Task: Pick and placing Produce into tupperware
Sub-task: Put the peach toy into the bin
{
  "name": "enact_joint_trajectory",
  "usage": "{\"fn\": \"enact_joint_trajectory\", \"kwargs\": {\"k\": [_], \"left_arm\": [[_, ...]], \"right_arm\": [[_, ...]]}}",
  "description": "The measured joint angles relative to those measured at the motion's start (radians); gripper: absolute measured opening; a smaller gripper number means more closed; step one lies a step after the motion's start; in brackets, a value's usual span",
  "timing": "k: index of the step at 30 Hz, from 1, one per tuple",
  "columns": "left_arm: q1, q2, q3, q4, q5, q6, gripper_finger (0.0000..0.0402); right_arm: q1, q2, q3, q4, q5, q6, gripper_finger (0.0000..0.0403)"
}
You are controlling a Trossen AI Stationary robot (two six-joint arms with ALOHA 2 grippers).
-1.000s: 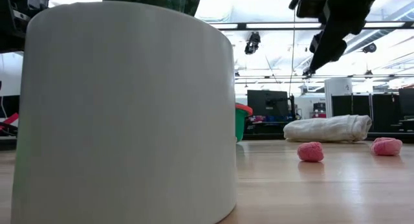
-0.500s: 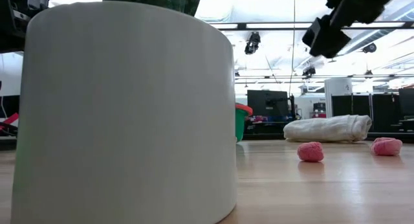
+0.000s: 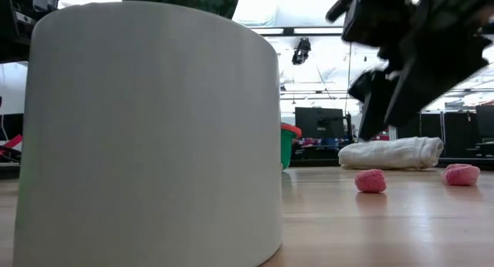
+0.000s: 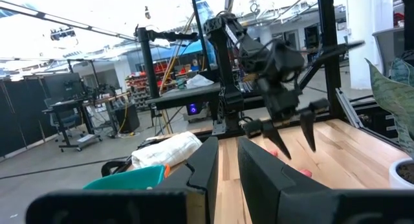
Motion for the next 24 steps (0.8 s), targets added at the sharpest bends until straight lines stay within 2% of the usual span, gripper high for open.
{"fn": "enact_joint_trajectory", "kwargs": {"k": [7,24], "left_arm": [[0.0,0.0,0.0,0.0,0.0,0.0,0.0046],[0.0,0.005,0.0,0.001,0.0,-0.001,0.0046]], "right_arm": [[0.0,0.096,0.0,0.105,0.001,0.003,0.023],[0.0,0.167,0.0,0.137,0.019,0.001,0.023]]}}
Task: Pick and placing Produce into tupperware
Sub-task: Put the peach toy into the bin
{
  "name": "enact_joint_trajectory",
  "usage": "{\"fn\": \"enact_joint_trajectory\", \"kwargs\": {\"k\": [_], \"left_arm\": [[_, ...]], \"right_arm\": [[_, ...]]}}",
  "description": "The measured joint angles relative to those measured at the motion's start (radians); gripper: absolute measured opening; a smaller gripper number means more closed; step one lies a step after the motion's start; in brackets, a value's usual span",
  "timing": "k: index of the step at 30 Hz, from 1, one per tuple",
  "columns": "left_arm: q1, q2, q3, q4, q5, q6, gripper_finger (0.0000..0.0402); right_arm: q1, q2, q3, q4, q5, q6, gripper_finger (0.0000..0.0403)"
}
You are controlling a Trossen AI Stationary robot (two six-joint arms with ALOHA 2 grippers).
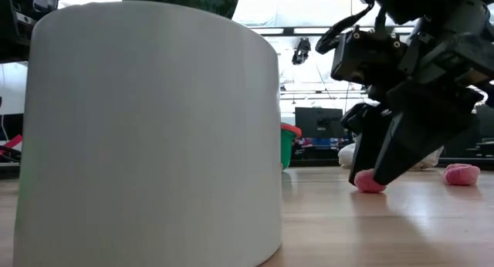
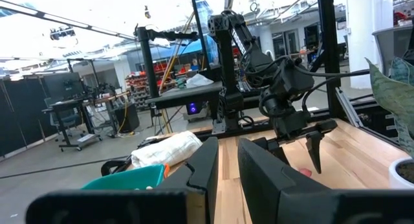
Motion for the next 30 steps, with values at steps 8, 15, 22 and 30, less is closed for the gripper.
{"fn": "enact_joint_trajectory", "kwargs": {"k": [8,15,22,30], "left_arm": [[0.0,0.001,0.0,0.0,0.0,0.0,0.0046],[0.0,0.0,0.0,0.0,0.0,0.0,0.0046],[0.0,0.002,0.0,0.0,0.0,0.001,0.0046],[0.0,0.001,0.0,0.0,0.0,0.001,0.0046]], "right_arm": [[0.0,-0.003,0.0,-0.019,-0.001,0.0,0.0227],[0.0,-0.003,0.0,-0.027,-0.003,0.0,0.0191],[0.0,-0.003,0.0,-0.03,-0.004,0.0,0.0133],[0.0,-0.005,0.0,-0.034,-0.004,0.0,0.0084]]}}
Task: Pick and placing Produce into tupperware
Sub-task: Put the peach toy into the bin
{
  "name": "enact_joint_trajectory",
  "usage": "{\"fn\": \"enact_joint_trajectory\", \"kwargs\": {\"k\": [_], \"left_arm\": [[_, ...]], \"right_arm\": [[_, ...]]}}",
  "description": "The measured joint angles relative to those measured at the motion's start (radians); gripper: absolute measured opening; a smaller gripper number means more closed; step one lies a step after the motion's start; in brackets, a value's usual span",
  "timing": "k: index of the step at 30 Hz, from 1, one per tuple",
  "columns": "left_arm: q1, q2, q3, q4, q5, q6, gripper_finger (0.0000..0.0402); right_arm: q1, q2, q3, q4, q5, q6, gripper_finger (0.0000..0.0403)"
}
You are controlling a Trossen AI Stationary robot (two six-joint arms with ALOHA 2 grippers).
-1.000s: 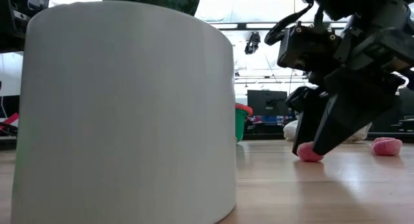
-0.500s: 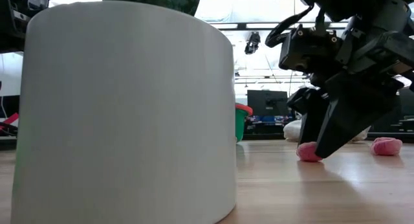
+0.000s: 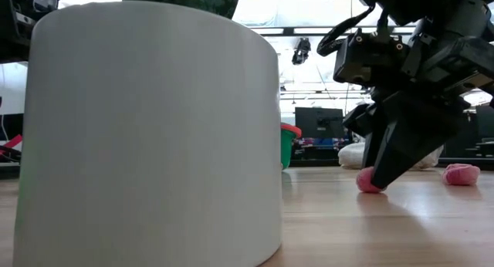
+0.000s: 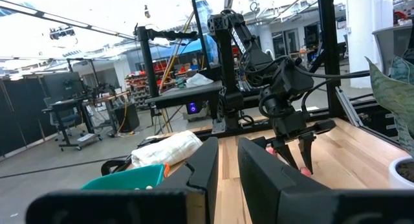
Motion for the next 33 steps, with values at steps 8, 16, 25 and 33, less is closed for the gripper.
{"fn": "enact_joint_trajectory", "kwargs": {"k": [8,16,25,33], "left_arm": [[0.0,-0.001,0.0,0.0,0.0,0.0,0.0046],[0.0,-0.003,0.0,-0.001,0.0,0.0,0.0046],[0.0,-0.003,0.0,0.005,-0.002,0.003,0.0046],[0.0,-0.002,0.0,0.003,-0.004,0.003,0.0046]], "right_arm": [[0.0,-0.021,0.0,-0.013,0.0,0.0,0.008],[0.0,-0.143,0.0,-0.087,0.001,-0.007,0.0073],[0.0,-0.373,0.0,-0.132,0.08,-0.111,0.0073],[-0.001,-0.584,0.0,-0.163,0.283,-0.244,0.0071]]}}
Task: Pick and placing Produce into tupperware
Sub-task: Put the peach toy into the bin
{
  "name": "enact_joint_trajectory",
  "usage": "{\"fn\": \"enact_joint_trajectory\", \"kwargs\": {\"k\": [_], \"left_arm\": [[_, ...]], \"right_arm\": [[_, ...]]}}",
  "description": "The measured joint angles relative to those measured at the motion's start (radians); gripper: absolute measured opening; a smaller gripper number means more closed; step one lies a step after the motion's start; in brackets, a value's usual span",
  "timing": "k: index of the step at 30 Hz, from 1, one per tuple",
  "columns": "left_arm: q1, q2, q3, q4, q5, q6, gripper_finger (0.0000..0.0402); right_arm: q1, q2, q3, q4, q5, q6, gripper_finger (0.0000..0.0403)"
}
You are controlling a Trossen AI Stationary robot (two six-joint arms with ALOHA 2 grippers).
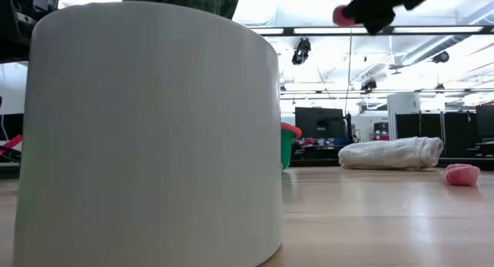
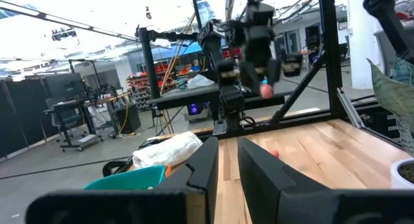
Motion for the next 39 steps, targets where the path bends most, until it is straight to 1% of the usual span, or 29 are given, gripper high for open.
{"fn": "enact_joint_trajectory", "kwargs": {"k": [4,8,10,16,23,24,26,31,33,34,39], "left_arm": [[0.0,0.0,0.0,-0.002,0.0,0.0,0.0046],[0.0,0.0,0.0,-0.002,0.0,0.0,0.0046],[0.0,0.0,0.0,-0.002,0.0,0.0,0.0046],[0.0,0.001,0.0,-0.002,0.0,0.0,0.0046],[0.0,0.0,0.0,-0.002,0.0,0.0,0.0046],[0.0,0.0,0.0,-0.001,0.0,0.001,0.0046],[0.0,0.0,0.0,0.007,0.0,0.012,0.0046],[0.0,0.0,0.0,0.072,0.0,0.083,0.0046],[0.0,0.0,0.0,0.099,0.0,0.087,0.0046],[0.0,0.0,0.0,0.114,0.0,0.087,0.0046],[0.0,0.0,0.001,0.154,0.0,0.106,0.0046]], "right_arm": [[0.0,-0.075,0.0,0.0,0.084,-0.065,0.0072],[0.0,-0.132,0.0,0.008,0.195,-0.126,0.0071],[0.0,-0.152,0.0,0.021,0.225,-0.156,0.007],[0.0,-0.189,0.0,0.072,0.229,-0.233,0.0069],[0.0,-0.198,0.0,0.09,0.215,-0.236,0.0069],[0.0,-0.198,0.0,0.107,0.197,-0.237,0.0069],[0.0,-0.198,0.0,0.164,0.125,-0.256,0.0069],[0.0,-0.199,0.0,0.362,-0.112,-0.352,0.0069],[0.0,-0.197,0.0,0.432,-0.185,-0.388,0.0069],[0.0,-0.197,0.0,0.454,-0.199,-0.405,0.0069],[0.0,-0.198,0.0,0.518,-0.201,-0.514,0.0069]]}}
